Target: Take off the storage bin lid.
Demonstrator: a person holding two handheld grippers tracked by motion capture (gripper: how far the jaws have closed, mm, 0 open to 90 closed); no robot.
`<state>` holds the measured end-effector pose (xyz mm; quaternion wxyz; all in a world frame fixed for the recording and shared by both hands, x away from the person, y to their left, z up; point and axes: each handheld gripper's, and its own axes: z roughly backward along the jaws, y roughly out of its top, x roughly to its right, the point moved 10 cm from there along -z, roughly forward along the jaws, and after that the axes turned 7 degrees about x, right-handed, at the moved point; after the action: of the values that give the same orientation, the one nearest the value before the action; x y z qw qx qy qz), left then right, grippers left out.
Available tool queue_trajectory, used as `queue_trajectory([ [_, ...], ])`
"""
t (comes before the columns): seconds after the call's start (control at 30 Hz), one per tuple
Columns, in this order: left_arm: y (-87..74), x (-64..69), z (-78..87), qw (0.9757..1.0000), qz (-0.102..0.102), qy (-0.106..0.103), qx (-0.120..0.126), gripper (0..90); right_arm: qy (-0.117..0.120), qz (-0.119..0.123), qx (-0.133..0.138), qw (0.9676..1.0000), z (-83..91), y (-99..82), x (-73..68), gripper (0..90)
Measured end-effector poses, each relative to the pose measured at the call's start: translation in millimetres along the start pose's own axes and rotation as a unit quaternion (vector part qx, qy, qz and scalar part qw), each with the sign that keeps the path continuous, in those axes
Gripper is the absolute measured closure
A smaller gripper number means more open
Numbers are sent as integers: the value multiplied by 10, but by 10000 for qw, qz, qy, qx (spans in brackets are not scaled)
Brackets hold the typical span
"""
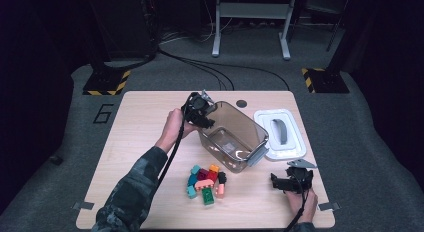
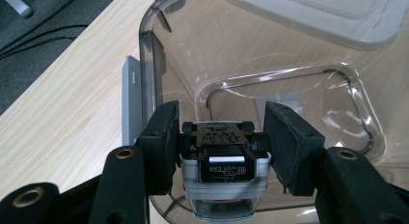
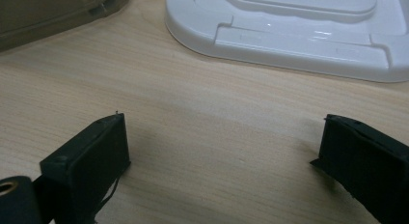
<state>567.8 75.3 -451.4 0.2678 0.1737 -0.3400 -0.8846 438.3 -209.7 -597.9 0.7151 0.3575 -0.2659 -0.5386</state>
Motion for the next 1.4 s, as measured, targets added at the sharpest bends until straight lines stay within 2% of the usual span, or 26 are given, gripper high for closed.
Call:
queue_trajectory([
  [0.3,-20,-1,-37,10000,-13,18,-21,481,0,-3,-2,10000,0,0,0,27],
  [0.43,-51,6,-80,9999,-44,37,-135,480,0,-2,-2,10000,0,0,0,27],
  [0.7,-62,15,-117,9998,-97,55,-190,479,-3,-23,7,10000,0,1,-3,27],
  [0.87,-41,20,-96,10000,1,54,-50,466,-3,-42,11,10000,-1,3,-5,28],
  [1.03,2,26,-12,9998,95,27,156,350,2,-30,5,10000,-1,2,-3,28],
  [1.07,6,34,55,9996,142,7,264,325,-1,-44,12,10000,-1,4,-3,28],
  [1.1,6,34,55,9996,142,7,264,304,-1,-43,10,10000,-1,3,-3,28],
  [1.13,5,48,137,9991,166,-13,393,284,-1,-44,11,10000,-1,3,-3,27],
  [1.17,5,48,137,9991,166,-13,393,267,-1,-45,11,10000,-1,3,-3,28],
  [1.2,-10,56,232,9985,169,-5,523,252,1,-33,5,10000,-1,3,-2,27],
  [1.23,-10,56,232,9985,169,-5,523,237,5,-5,-1,10000,0,0,3,27],
  [1.3,-75,70,363,9975,252,-32,666,211,1,-11,-1,10000,0,1,2,27],
  [1.33,-102,61,401,9973,222,-17,693,202,0,-24,4,10000,-1,2,0,27],
  [1.4,-136,68,434,9971,250,-36,721,192,-1,-35,7,10000,-1,3,-2,27],
])
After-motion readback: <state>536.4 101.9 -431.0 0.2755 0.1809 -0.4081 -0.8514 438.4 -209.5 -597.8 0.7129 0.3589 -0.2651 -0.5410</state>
